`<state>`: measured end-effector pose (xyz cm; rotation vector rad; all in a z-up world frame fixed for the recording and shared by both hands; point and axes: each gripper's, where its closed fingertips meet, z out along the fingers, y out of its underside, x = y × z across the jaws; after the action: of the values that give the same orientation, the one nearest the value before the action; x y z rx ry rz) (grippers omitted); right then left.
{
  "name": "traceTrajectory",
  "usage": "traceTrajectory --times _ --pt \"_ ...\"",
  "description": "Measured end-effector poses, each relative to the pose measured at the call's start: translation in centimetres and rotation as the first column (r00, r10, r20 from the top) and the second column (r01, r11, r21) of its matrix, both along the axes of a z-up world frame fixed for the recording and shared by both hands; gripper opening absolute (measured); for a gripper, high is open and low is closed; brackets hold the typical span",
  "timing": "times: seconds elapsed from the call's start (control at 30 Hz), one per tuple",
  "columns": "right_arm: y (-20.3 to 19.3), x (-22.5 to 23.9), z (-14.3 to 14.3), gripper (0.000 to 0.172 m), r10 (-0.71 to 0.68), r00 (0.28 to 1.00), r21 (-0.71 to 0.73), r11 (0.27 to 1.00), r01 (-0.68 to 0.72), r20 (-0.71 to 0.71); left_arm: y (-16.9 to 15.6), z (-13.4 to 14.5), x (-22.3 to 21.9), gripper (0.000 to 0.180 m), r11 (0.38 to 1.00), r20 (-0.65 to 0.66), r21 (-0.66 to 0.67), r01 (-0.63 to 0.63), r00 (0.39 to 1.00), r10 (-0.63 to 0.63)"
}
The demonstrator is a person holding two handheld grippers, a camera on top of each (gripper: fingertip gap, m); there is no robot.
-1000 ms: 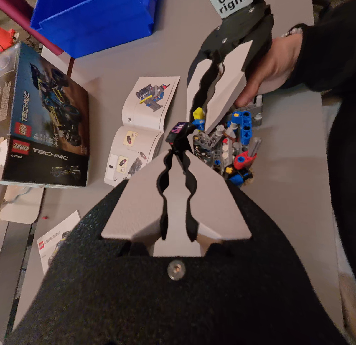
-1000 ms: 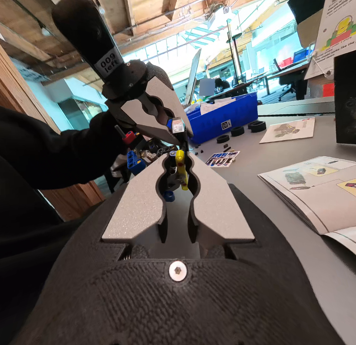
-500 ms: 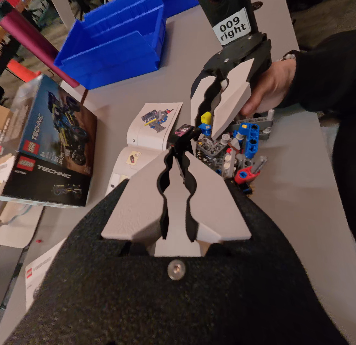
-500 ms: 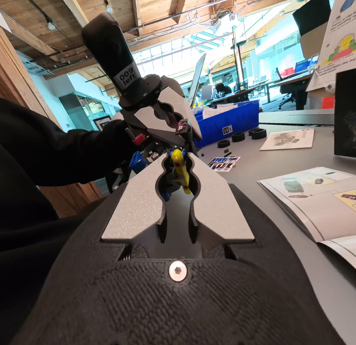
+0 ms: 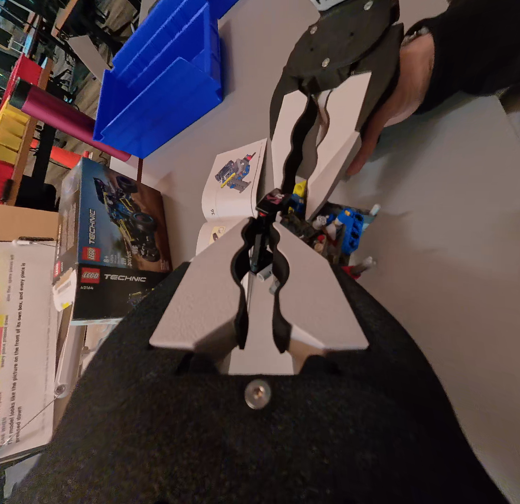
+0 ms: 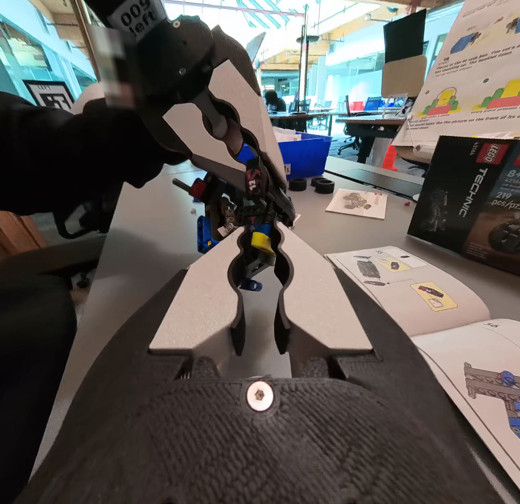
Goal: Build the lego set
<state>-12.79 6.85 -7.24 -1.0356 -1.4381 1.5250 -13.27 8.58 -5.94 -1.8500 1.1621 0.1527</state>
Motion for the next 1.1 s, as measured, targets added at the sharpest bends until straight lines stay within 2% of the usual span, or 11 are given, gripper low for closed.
traceTrajectory --times 0.1,0.23,0.43,0.63,0.9,0.97,1.1 --pt "0.2 -0.4 -0.5 0.011 -0.048 0.999 0.064 0.997 0.047 0.015 0.2 -0.6 -0.5 0.006 1.0 -0.061 -0.02 -0.021 0.998 0.02" --pt "0.4 -0.3 -0.3 0.011 -0.066 0.998 0.077 0.995 0.067 -0.008 0.4 -0.7 -0.6 0.006 0.998 -0.017 -0.063 -0.021 1.0 0.02" --pt "-0.2 -0.6 -1.0 0.012 -0.075 0.997 0.179 0.981 0.072 0.015 0.0 -1.3 -0.7 0.005 0.983 -0.146 -0.171 0.067 0.985 -0.093" --pt "-1.0 -0.8 -1.8 0.011 -0.069 0.997 0.284 0.957 0.058 0.027 -1.1 -2.4 -1.1 0.005 0.947 -0.253 -0.294 0.131 0.945 -0.209" --pt "-2.3 -0.5 -2.4 0.012 0.006 1.0 0.36 0.933 -0.016 0.029 -2.2 -3.0 -0.5 0.005 0.923 -0.155 -0.332 0.193 0.954 -0.255" --pt "-2.3 -0.3 -2.1 0.012 0.016 1.0 0.343 0.939 -0.018 0.01 -2.1 -2.7 -0.3 0.005 0.929 -0.102 -0.315 0.197 0.965 -0.24" --pt "-2.3 -0.2 -1.9 0.012 0.02 1.0 0.345 0.938 -0.017 -0.004 -2.1 -2.6 -0.1 0.005 0.927 -0.091 -0.313 0.206 0.965 -0.245"
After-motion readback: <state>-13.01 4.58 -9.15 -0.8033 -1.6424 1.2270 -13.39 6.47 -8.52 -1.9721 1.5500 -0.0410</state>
